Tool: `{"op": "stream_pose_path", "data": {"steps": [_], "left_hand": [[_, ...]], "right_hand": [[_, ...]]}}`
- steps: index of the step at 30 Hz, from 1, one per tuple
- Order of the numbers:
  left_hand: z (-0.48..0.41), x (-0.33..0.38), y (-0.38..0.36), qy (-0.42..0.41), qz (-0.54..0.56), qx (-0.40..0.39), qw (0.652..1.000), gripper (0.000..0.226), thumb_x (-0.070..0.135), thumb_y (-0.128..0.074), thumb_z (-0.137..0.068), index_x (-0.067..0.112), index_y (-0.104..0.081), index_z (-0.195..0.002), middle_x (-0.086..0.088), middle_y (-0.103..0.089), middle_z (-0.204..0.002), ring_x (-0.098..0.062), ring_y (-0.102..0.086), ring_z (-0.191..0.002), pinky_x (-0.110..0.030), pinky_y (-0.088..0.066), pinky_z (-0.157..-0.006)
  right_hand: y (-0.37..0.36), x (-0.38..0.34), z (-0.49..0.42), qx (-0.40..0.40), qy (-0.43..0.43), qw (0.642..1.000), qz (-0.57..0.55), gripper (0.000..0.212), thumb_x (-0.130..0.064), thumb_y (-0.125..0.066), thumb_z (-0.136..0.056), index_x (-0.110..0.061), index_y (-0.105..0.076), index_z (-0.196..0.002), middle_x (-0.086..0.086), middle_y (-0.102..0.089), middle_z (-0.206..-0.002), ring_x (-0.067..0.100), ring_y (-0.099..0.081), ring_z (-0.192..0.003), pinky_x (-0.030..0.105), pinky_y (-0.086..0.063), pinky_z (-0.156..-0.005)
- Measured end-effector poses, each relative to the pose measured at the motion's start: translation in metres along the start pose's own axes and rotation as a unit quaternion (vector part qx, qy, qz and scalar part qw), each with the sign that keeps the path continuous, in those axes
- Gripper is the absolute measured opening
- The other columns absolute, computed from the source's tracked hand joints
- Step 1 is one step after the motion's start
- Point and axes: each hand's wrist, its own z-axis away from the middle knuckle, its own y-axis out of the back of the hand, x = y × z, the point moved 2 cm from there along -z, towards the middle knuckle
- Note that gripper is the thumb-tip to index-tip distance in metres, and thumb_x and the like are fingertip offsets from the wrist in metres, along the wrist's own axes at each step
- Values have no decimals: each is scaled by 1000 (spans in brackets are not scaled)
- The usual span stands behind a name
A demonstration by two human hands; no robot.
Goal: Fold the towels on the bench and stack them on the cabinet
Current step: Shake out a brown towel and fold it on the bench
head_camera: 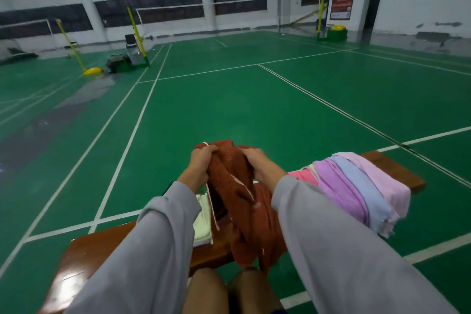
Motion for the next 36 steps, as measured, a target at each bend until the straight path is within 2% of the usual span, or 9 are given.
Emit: {"op": "stream_pose_path", "data": {"steps": [4,9,14,19,22,24,28,32,36], "left_hand": [[-8,5,50,50,-80,28,995,47,4,-80,-77,-6,-66,-121,-20,-74,-94,-28,-71,-59,-40,-61,-57],[-8,18,73,12,-36,61,997,59,6,-86,-72,-8,-61,-124,-20,-71,-86,-27,-68,-56,-40,-61,-56],[5,51,68,-44,58,12,997,44,12,-79,-79,-1,-66,-118,-20,-74,-102,-29,-72,-71,-44,-63,-74],[12,37,86,25,-85,31,996,25,7,-75,-81,2,-65,-104,-14,-70,-78,-23,-67,-51,-33,-59,-50],[10,57,83,-53,49,58,996,10,-4,-72,-82,-3,-67,-90,-15,-70,-76,-24,-69,-60,-36,-62,-60],[11,64,83,-78,5,111,991,6,-2,-72,-83,-1,-66,-85,-14,-67,-74,-25,-65,-63,-36,-56,-60],[27,32,84,92,-103,49,989,18,4,-44,-97,3,-52,-82,-14,-55,-71,-29,-57,-63,-41,-50,-60],[34,31,66,111,-32,-83,990,35,31,-68,-97,-4,-73,-100,-17,-74,-88,-27,-71,-70,-42,-61,-65],[19,33,76,46,-60,58,995,39,3,-78,-84,-4,-67,-121,-14,-70,-88,-21,-66,-52,-32,-55,-46]], "right_hand": [[-2,-43,0,62,64,996,21,29,-16,-84,-80,-5,-69,-102,14,-72,-91,25,-68,-73,37,-58,-72],[-8,-31,20,-57,-112,954,273,21,-25,-65,-99,-10,-64,-85,13,-74,-82,26,-70,-78,43,-53,-71],[-20,-94,29,-75,19,994,-74,24,-28,-65,-99,-15,-64,-79,4,-70,-61,18,-66,-52,30,-59,-60],[-6,-64,36,-105,-44,985,127,14,-22,-66,-99,-12,-66,-90,4,-72,-68,16,-67,-54,27,-58,-56],[-3,-83,29,-53,39,997,-28,8,-14,-71,-94,-9,-65,-96,7,-71,-71,18,-67,-55,28,-58,-57],[-3,-94,25,-36,75,994,-68,24,-17,-75,-92,-15,-61,-111,8,-72,-83,21,-69,-66,34,-60,-64],[-11,-75,35,-78,-56,981,167,16,-26,-70,-96,-10,-67,-97,13,-75,-81,27,-71,-77,42,-59,-81],[-25,-113,39,-84,81,991,-64,11,-10,-68,-95,-16,-59,-94,6,-68,-74,18,-65,-62,31,-58,-62],[-19,-115,31,-44,80,992,-90,13,-4,-65,-95,-15,-61,-89,9,-66,-78,22,-64,-65,34,-57,-65]]}}
